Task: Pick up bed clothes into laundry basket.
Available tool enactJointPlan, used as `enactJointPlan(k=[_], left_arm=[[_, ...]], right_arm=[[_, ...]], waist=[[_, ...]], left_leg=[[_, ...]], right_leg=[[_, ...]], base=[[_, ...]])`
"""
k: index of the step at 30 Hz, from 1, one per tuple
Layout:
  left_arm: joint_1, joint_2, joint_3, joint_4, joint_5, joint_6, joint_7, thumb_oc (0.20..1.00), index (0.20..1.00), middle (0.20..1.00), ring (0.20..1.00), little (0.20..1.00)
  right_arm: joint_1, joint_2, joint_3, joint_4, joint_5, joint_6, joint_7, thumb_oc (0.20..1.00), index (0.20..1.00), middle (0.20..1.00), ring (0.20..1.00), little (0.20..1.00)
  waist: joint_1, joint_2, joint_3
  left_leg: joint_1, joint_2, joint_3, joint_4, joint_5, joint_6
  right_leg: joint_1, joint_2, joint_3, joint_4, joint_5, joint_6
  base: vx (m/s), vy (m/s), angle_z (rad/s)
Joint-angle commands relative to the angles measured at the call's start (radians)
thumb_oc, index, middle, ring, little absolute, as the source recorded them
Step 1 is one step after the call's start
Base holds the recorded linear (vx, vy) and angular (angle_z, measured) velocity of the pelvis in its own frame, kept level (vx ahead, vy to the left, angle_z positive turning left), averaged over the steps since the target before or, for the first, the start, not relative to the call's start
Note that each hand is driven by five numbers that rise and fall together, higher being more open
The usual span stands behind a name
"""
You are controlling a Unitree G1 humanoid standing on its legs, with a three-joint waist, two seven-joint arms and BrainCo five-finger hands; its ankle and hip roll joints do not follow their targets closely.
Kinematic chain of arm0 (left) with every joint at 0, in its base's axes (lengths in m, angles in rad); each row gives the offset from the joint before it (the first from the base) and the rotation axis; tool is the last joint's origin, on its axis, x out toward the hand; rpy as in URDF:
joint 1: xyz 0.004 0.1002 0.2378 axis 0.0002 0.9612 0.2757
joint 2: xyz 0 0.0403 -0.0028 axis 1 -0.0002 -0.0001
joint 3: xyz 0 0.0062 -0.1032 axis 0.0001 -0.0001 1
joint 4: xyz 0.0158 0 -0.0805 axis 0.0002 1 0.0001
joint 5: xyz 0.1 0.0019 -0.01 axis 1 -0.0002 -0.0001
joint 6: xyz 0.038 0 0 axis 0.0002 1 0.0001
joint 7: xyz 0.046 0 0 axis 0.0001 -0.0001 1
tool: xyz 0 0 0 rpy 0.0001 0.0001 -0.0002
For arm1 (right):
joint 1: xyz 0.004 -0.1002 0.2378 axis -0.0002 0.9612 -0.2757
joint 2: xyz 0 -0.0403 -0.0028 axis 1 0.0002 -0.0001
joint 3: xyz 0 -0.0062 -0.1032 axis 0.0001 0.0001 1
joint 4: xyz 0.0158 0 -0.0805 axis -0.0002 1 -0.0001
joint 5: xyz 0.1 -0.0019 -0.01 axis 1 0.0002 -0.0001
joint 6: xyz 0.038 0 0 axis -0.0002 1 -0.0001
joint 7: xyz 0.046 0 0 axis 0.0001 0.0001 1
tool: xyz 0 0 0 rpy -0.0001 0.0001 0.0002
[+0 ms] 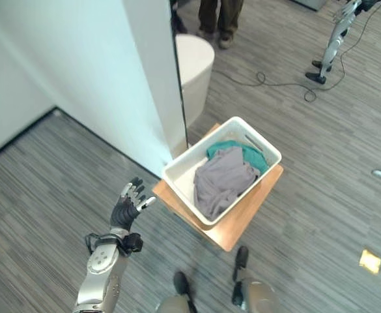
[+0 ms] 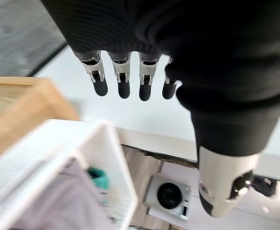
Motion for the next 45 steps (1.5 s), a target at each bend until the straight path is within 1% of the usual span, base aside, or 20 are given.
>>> enactJointPlan(k=[1, 2, 3, 7, 8, 10, 14, 18, 21, 22, 28, 36, 45], left_arm=[[-0.001, 0.033, -0.018, -0.034, 0.033, -0.053, 0.031, 1.0, 1.0, 1.0, 1.0, 1.0], [0.001, 0.027, -0.022, -0.032, 0.037, -0.053, 0.029, 1.0, 1.0, 1.0, 1.0, 1.0], [0.0, 0.02, -0.023, -0.033, 0.041, -0.055, 0.031, 1.0, 1.0, 1.0, 1.0, 1.0], [-0.021, -0.015, -0.047, -0.017, 0.046, -0.07, 0.05, 1.0, 1.0, 1.0, 1.0, 1.0], [-0.032, -0.024, -0.055, -0.007, 0.05, -0.076, 0.058, 1.0, 1.0, 1.0, 1.0, 1.0], [-0.038, -0.036, -0.064, -0.011, 0.036, -0.081, 0.062, 1.0, 1.0, 1.0, 1.0, 1.0], [-0.043, -0.051, -0.083, -0.012, 0.021, -0.082, 0.06, 1.0, 1.0, 1.0, 1.0, 1.0], [-0.027, -0.054, -0.067, -0.009, 0.027, -0.081, 0.064, 1.0, 1.0, 1.0, 1.0, 1.0], [-0.017, -0.06, -0.055, -0.008, 0.032, -0.083, 0.069, 1.0, 1.0, 1.0, 1.0, 1.0], [-0.016, -0.065, -0.051, -0.011, 0.032, -0.083, 0.075, 1.0, 1.0, 1.0, 1.0, 1.0], [-0.019, -0.071, -0.057, -0.023, 0.035, -0.084, 0.071, 1.0, 1.0, 1.0, 1.0, 1.0], [-0.01, -0.071, -0.055, -0.044, 0.037, -0.088, 0.071, 1.0, 1.0, 1.0, 1.0, 1.0], [-0.015, -0.065, -0.062, -0.043, 0.037, -0.094, 0.077, 1.0, 1.0, 1.0, 1.0, 1.0]], right_arm=[[-0.071, 0.101, 0.073, 0.042, 0.24, -0.098, -0.09, 1.0, 1.0, 1.0, 1.0, 1.0], [-0.036, 0.139, 0.1, 0.038, 0.264, -0.088, -0.068, 1.0, 1.0, 1.0, 1.0, 1.0], [-0.016, 0.158, 0.118, 0.034, 0.268, -0.078, -0.059, 1.0, 1.0, 1.0, 1.0, 1.0], [0.007, 0.209, 0.22, 0.05, 0.311, -0.061, -0.029, 1.0, 1.0, 1.0, 1.0, 1.0], [0.006, 0.214, 0.253, 0.05, 0.313, -0.054, -0.017, 1.0, 1.0, 1.0, 1.0, 1.0], [0.012, 0.209, 0.272, 0.034, 0.303, -0.048, -0.013, 1.0, 1.0, 1.0, 1.0, 1.0], [-0.01, 0.192, 0.272, 0.025, 0.286, -0.049, -0.035, 1.0, 1.0, 1.0, 1.0, 1.0], [-0.007, 0.179, 0.238, 0.01, 0.262, -0.053, -0.05, 1.0, 1.0, 1.0, 1.0, 1.0], [0.007, 0.191, 0.223, 0.002, 0.263, -0.06, -0.056, 1.0, 1.0, 1.0, 1.0, 1.0], [0.013, 0.205, 0.229, 0.002, 0.277, -0.064, -0.054, 1.0, 1.0, 1.0, 1.0, 1.0], [0.021, 0.216, 0.271, 0.015, 0.3, -0.056, -0.03, 1.0, 1.0, 1.0, 1.0, 1.0], [0.027, 0.222, 0.29, 0.011, 0.352, -0.059, -0.01, 1.0, 1.0, 1.0, 1.0, 1.0], [0.02, 0.217, 0.326, 0.006, 0.355, -0.058, 0.003, 1.0, 1.0, 1.0, 1.0, 1.0]], waist=[[-0.01, -0.033, -0.013], [-0.019, -0.024, -0.02], [-0.027, -0.017, -0.027], [-0.05, 0.008, -0.05], [-0.053, 0.011, -0.056], [-0.056, 0.018, -0.067], [-0.054, 0.029, -0.084], [-0.05, 0.03, -0.091], [-0.049, 0.03, -0.093], [-0.047, 0.03, -0.092], [-0.048, 0.026, -0.091], [-0.047, 0.024, -0.084], [-0.047, 0.028, -0.084]], left_leg=[[-0.02, 0.009, -0.028, 0.002, 0.023, -0.006], [-0.009, 0.008, -0.021, 0.002, 0.026, -0.006], [0.003, 0.009, -0.016, 0.002, 0.024, -0.007], [0.05, 0.012, -0.001, 0.002, 0.018, -0.011], [0.057, 0.014, 0.002, 0.002, 0.022, -0.012], [0.064, 0.018, 0.002, 0.002, 0.025, -0.015], [0.07, 0.025, -0.001, 0.002, 0.031, -0.02], [0.07, 0.03, -0.01, 0.002, 0.035, -0.024], [0.07, 0.031, -0.014, 0.002, 0.037, -0.024], [0.069, 0.032, -0.015, 0.002, 0.037, -0.024], [0.076, 0.035, -0.015, 0.002, 0.035, -0.025], [0.078, 0.038, -0.012, 0.002, 0.034, -0.025], [0.085, 0.041, -0.015, 0.002, 0.031, -0.028]], right_leg=[[0.146, -0.115, -0.004, 0.066, -0.079, 0.124], [0.152, -0.114, 0.002, 0.066, -0.08, 0.119], [0.157, -0.111, 0.007, 0.066, -0.085, 0.118], [0.18, -0.104, 0.027, 0.087, -0.119, 0.11], [0.186, -0.101, 0.029, 0.086, -0.122, 0.106], [0.197, -0.096, 0.027, 0.081, -0.128, 0.102], [0.214, -0.087, 0.015, 0.072, -0.14, 0.096], [0.225, -0.079, 0.009, 0.07, -0.151, 0.089], [0.227, -0.075, 0.008, 0.072, -0.154, 0.086], [0.226, -0.075, 0.008, 0.077, -0.153, 0.085], [0.224, -0.073, 0.01, 0.089, -0.157, 0.084], [0.218, -0.071, 0.017, 0.098, -0.161, 0.082], [0.22, -0.069, 0.013, 0.105, -0.168, 0.081]], base=[[0.02, 0.003, -0.22], [0.01, -0.011, -0.3], [0.01, -0.022, -0.34], [0.01, -0.035, -0.11], [0.01, -0.068, -0.09], [0.01, -0.07, 0.04], [0.01, -0.055, 0.03], [0.01, -0.049, 0.08], [0.0, -0.021, 0.1], [-0.01, -0.01, 0.07], [0.0, -0.005, 0.03], [0.0, 0.0, 0.0], [0.0, 0.0, 0.0]])
